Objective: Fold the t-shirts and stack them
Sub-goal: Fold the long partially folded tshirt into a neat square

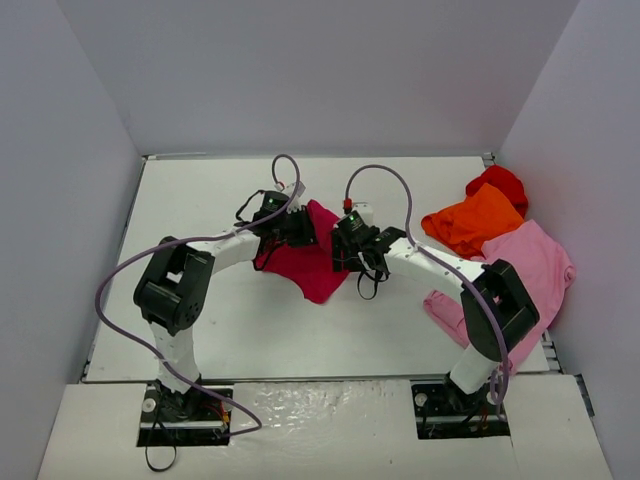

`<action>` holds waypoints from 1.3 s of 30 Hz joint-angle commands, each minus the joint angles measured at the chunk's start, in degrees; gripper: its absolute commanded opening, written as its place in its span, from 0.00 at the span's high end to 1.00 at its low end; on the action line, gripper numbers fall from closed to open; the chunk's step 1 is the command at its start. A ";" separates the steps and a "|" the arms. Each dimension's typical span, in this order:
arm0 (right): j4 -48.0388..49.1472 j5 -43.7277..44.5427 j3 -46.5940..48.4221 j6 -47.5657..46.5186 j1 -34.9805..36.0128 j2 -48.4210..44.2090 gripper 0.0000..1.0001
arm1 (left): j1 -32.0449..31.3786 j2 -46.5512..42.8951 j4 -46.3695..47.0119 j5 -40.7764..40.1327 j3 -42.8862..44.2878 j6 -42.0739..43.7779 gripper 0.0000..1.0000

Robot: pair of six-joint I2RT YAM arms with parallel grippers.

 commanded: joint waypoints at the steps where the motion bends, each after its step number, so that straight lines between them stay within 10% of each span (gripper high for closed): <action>1: 9.88 0.15 -0.91 -1.88 2.34 0.44 0.37 | 0.15 -1.86 3.44 0.12 0.93 -0.22 1.00; 13: 15.34 2.96 1.96 -7.53 2.27 8.85 0.44 | 0.15 -0.97 3.20 0.04 1.28 -0.23 1.00; 23: 13.50 5.99 4.30 -8.20 2.34 6.97 0.98 | 0.24 -0.49 2.87 -0.03 1.61 0.29 1.00; 39: -1.08 4.59 17.28 -12.21 2.46 -2.58 1.00 | 0.33 -4.01 1.54 -0.58 -3.99 1.63 1.00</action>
